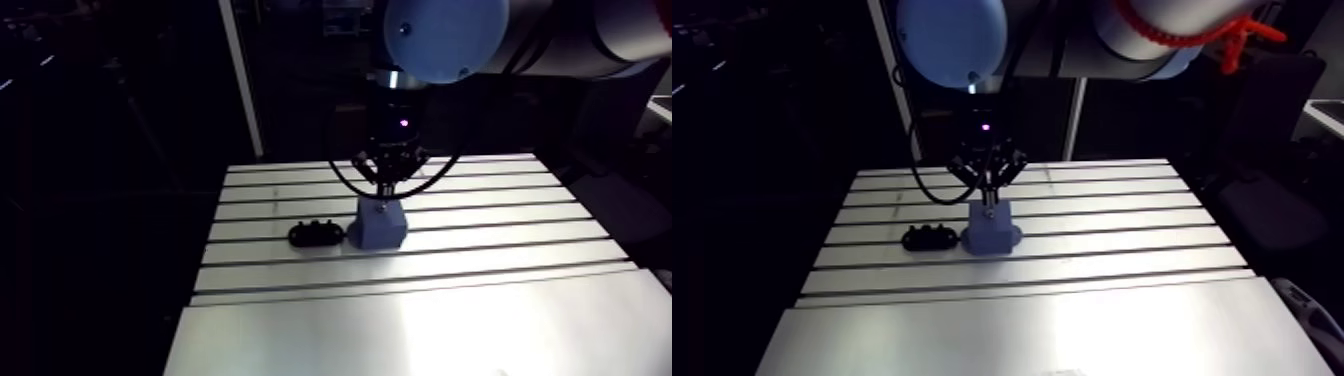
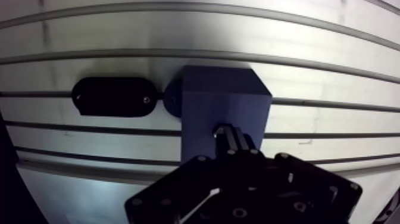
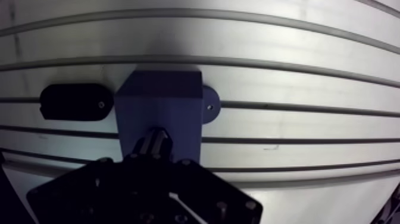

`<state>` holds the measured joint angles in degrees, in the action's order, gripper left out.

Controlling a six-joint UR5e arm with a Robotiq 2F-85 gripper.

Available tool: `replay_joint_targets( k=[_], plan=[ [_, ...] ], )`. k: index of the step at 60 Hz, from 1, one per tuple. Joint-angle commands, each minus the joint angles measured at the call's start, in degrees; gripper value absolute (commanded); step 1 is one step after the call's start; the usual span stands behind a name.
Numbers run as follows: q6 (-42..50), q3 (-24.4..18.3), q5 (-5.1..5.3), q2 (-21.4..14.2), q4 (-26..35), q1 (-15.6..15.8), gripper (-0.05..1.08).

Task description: Pick up the M10 bolt and insert it into the hex recess until seated.

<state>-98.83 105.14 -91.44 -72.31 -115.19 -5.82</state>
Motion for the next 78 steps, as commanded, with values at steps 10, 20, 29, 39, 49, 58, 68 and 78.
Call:
replay_joint_targets(
  k=[10, 20, 29, 39, 49, 58, 68, 78],
  plan=[
    [0.0, 0.5, 0.07, 0.3, 0.0, -0.1, 1.07],
    [0.0, 0.5, 0.07, 0.3, 0.0, -0.1, 1.07],
    [0.0, 0.7, 0.07, 0.3, 0.0, -0.1, 1.07],
    [0.0, 1.0, 0.07, 0.3, 0.0, -0.1, 1.07],
    [0.0, 1.1, 0.07, 0.3, 0.0, -0.1, 1.07],
    [0.0, 1.1, 0.07, 0.3, 0.0, -0.1, 1.07],
    [0.0, 1.1, 0.07, 0.3, 0.0, -0.1, 1.07],
    [0.0, 1.1, 0.07, 0.6, 0.0, -0.1, 1.07]
  ],
)
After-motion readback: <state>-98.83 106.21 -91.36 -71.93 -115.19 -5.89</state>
